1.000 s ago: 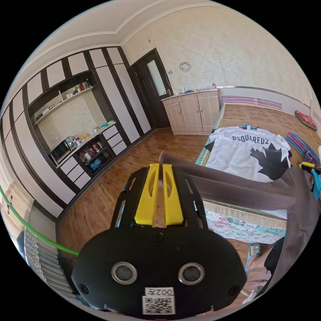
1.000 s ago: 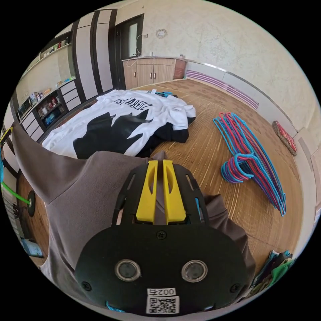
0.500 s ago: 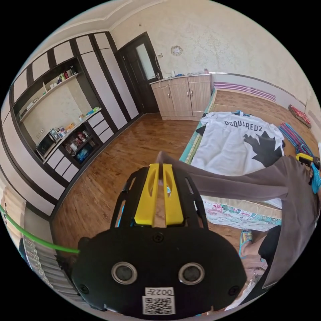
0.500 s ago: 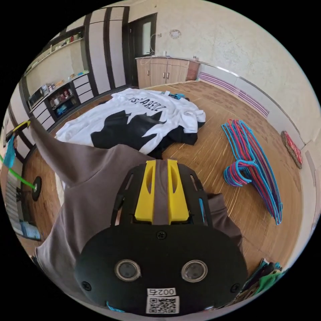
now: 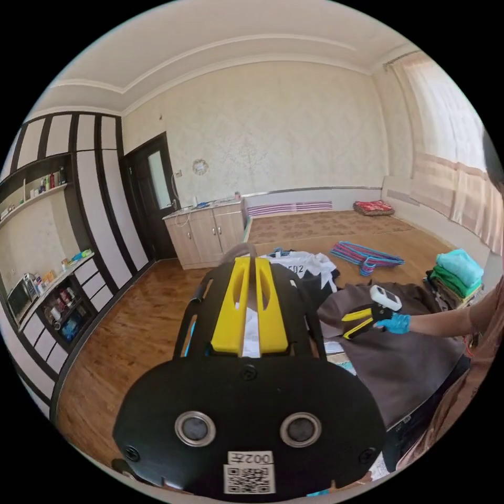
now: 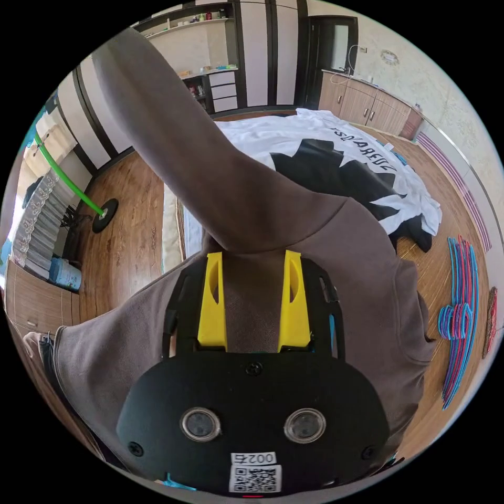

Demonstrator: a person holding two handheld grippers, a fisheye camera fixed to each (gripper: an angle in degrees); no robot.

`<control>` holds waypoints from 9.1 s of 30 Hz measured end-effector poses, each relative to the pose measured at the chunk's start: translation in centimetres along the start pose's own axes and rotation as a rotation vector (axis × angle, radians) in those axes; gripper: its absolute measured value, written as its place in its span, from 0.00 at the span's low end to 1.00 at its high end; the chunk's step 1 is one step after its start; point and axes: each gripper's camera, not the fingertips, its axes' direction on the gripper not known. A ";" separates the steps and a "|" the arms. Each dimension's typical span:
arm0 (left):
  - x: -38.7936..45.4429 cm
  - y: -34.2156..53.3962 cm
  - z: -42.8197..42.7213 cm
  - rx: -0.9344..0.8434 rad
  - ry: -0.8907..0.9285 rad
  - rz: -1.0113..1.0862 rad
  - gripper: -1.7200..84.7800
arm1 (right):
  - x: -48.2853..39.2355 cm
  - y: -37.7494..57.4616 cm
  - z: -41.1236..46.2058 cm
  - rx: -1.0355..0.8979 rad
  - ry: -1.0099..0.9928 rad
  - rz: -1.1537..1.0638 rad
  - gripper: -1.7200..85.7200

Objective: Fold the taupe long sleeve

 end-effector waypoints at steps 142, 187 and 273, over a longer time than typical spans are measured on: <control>39.0 2.0 33.1 -0.525 0.271 0.087 0.04 | 10.1 -9.0 1.9 -0.029 0.116 0.099 0.09; 38.3 -5.3 25.9 -0.664 0.166 0.015 0.04 | -2.4 45.9 -7.3 -0.044 0.501 0.724 0.15; 75.5 -37.4 37.6 -0.554 0.621 0.464 0.08 | -5.1 73.9 -40.1 0.042 0.758 0.666 0.01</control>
